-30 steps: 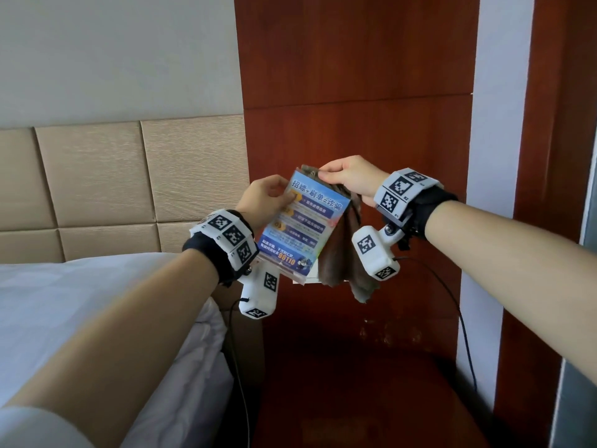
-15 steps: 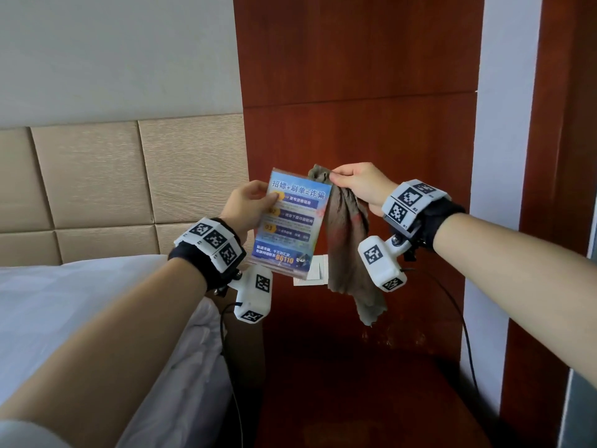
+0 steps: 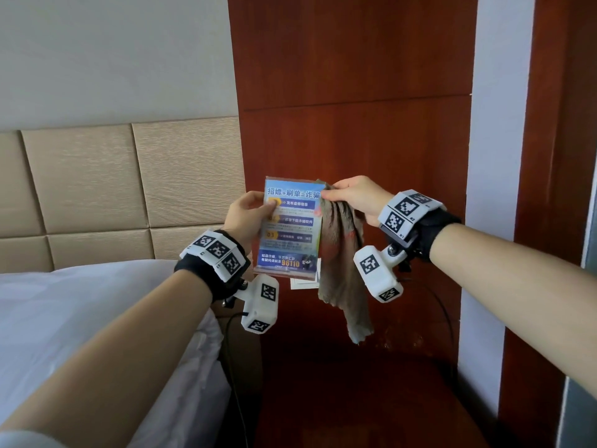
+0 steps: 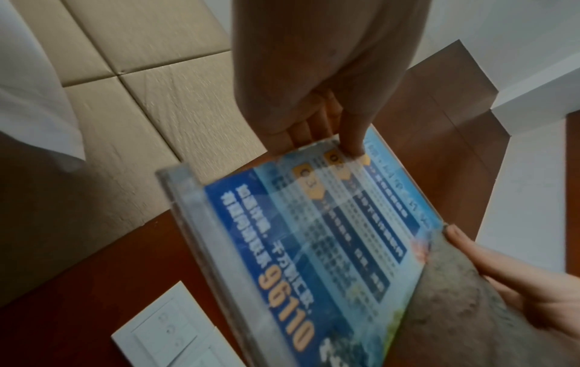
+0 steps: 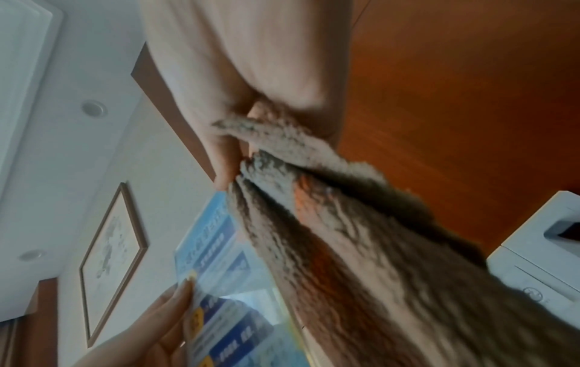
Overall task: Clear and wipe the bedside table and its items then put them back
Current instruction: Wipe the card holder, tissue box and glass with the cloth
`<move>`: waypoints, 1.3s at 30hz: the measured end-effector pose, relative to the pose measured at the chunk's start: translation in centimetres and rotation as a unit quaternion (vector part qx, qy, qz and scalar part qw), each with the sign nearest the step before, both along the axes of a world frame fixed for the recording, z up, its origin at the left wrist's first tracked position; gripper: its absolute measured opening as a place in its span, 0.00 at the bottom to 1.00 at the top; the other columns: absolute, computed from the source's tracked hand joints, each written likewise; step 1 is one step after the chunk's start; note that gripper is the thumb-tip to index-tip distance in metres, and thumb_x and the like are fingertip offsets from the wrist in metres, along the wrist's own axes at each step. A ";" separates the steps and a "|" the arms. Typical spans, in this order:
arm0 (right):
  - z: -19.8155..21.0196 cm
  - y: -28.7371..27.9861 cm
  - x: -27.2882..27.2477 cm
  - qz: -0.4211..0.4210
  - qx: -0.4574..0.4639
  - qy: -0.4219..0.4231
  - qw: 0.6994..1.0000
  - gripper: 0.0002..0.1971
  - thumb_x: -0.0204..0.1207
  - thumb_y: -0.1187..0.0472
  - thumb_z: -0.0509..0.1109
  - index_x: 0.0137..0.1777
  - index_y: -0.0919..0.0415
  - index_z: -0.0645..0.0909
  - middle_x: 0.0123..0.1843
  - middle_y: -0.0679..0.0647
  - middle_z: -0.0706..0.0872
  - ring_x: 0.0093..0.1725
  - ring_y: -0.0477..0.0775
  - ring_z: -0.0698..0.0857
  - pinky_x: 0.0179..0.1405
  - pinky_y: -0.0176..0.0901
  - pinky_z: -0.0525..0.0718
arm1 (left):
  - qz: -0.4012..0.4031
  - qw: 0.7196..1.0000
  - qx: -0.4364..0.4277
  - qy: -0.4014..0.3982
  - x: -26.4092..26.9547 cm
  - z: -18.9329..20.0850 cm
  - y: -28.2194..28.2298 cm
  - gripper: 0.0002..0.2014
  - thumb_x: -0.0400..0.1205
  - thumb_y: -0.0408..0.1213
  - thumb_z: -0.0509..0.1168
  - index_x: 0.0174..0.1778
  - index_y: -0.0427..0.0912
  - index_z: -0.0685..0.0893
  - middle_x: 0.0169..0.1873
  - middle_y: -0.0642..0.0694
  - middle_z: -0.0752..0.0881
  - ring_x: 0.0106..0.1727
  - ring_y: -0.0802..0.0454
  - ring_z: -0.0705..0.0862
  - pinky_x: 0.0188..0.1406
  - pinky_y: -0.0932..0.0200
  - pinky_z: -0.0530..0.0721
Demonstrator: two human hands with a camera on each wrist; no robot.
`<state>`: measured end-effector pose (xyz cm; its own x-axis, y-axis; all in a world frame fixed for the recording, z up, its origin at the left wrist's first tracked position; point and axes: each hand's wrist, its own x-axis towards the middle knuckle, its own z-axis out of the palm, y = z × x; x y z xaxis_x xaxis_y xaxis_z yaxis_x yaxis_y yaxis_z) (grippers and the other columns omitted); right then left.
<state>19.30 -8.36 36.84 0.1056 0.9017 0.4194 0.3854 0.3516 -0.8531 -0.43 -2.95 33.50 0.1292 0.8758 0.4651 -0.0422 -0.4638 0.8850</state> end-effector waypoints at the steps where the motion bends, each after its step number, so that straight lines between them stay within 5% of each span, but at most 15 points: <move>1: 0.0 0.1 0.0 0.000 -0.010 -0.006 1.000 0.13 0.75 0.64 0.72 0.55 0.72 0.85 0.54 0.68 0.88 0.56 0.66 0.87 0.64 0.57 0.83 | 0.003 1.000 0.004 0.008 -0.1 0.0 0.0 0.06 0.81 0.36 0.67 0.38 0.47 0.80 0.38 0.47 0.87 0.30 0.58 0.87 0.32 0.59 0.86; 6: -0.2 0.3 -0.7 -0.028 0.014 -0.025 0.999 0.07 0.72 0.62 0.73 0.40 0.67 0.85 0.51 0.73 0.87 0.48 0.65 0.86 0.57 0.61 0.83 | 0.068 0.989 0.045 0.127 0.4 0.3 -0.4 0.08 0.77 0.40 0.71 0.46 0.44 0.79 0.46 0.43 0.86 0.47 0.44 0.87 0.52 0.45 0.87; 8: -0.2 0.7 -1.0 -0.048 0.034 -0.025 0.998 0.11 0.69 0.61 0.74 0.40 0.73 0.84 0.47 0.78 0.85 0.42 0.59 0.81 0.44 0.55 0.79 | 0.071 0.978 0.026 0.197 1.1 0.1 -0.7 0.26 0.70 0.44 0.77 0.59 0.39 0.75 0.54 0.42 0.85 0.54 0.44 0.86 0.57 0.44 0.85; 10: -0.1 1.1 -1.3 -0.066 0.048 -0.032 0.996 0.12 0.68 0.61 0.73 0.40 0.73 0.84 0.47 0.78 0.85 0.40 0.56 0.78 0.42 0.49 0.74 | 0.067 0.974 -0.003 0.214 1.7 -0.3 -1.3 0.46 0.62 0.49 0.81 0.71 0.40 0.66 0.64 0.38 0.80 0.61 0.43 0.83 0.60 0.41 0.83; 13: 0.0 1.6 -1.5 -0.078 0.059 -0.039 0.994 0.13 0.68 0.61 0.73 0.39 0.75 0.83 0.51 0.79 0.84 0.39 0.57 0.79 0.41 0.50 0.76 | 0.129 0.959 -0.015 0.250 2.8 -1.1 -2.2 0.63 0.63 0.51 0.80 0.83 0.46 0.40 0.77 0.35 0.61 0.76 0.37 0.66 0.74 0.38 0.70; 17: -0.1 2.0 -1.9 -0.086 0.075 -0.045 0.992 0.19 0.67 0.59 0.72 0.45 0.80 0.81 0.50 0.78 0.84 0.43 0.70 0.86 0.41 0.54 0.79 | 0.219 0.941 0.020 0.256 4.4 -2.3 -3.3 0.66 0.62 0.55 0.80 0.83 0.45 0.37 0.74 0.34 0.60 0.76 0.34 0.63 0.76 0.41 0.63; 22: -0.2 2.0 -2.3 -0.091 0.081 -0.046 0.991 0.17 0.68 0.60 0.72 0.45 0.79 0.82 0.48 0.75 0.86 0.51 0.75 0.85 0.41 0.50 0.78 | 0.223 0.935 0.039 0.273 4.9 -2.6 -3.5 0.66 0.62 0.54 0.80 0.82 0.47 0.36 0.77 0.35 0.54 0.77 0.34 0.58 0.77 0.43 0.58; 27: -0.2 1.9 -2.8 -0.101 0.094 -0.054 0.989 0.17 0.68 0.61 0.72 0.45 0.79 0.82 0.35 0.63 0.81 0.37 0.57 0.77 0.38 0.47 0.72 | 0.200 0.947 0.048 0.245 5.0 -2.4 -4.1 0.64 0.65 0.46 0.79 0.81 0.53 0.33 0.80 0.35 0.45 0.80 0.34 0.51 0.78 0.42 0.55; 32: -0.3 1.8 -2.8 -0.081 0.100 -0.049 0.990 0.16 0.69 0.60 0.74 0.46 0.77 0.84 0.49 0.75 0.86 0.42 0.65 0.86 0.42 0.51 0.79 | 0.197 0.946 0.050 0.252 4.2 -2.0 -4.1 0.64 0.64 0.46 0.79 0.80 0.58 0.31 0.80 0.37 0.45 0.79 0.34 0.50 0.76 0.39 0.58; 36: -0.2 1.4 -1.9 -0.074 0.115 -0.025 0.990 0.13 0.74 0.62 0.73 0.47 0.74 0.85 0.42 0.67 0.86 0.42 0.58 0.82 0.41 0.48 0.75 | 0.153 0.965 0.040 0.207 2.7 -1.5 -3.0 0.65 0.63 0.45 0.80 0.81 0.58 0.34 0.78 0.39 0.51 0.78 0.36 0.56 0.78 0.39 0.61; 39: -0.1 1.3 -0.9 -0.088 0.127 -0.028 0.988 0.11 0.74 0.62 0.73 0.53 0.68 0.84 0.44 0.57 0.84 0.47 0.54 0.82 0.48 0.46 0.77 | 0.031 0.987 0.022 0.159 1.1 -1.2 -2.6 0.70 0.57 0.43 0.84 0.80 0.63 0.35 0.70 0.37 0.67 0.70 0.40 0.73 0.68 0.40 0.77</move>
<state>18.36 -7.02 36.74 0.2226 0.7358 0.6395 0.5037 0.4748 -0.7217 0.69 -5.52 32.35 0.2217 0.8667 0.4469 0.2638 -0.4946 0.8281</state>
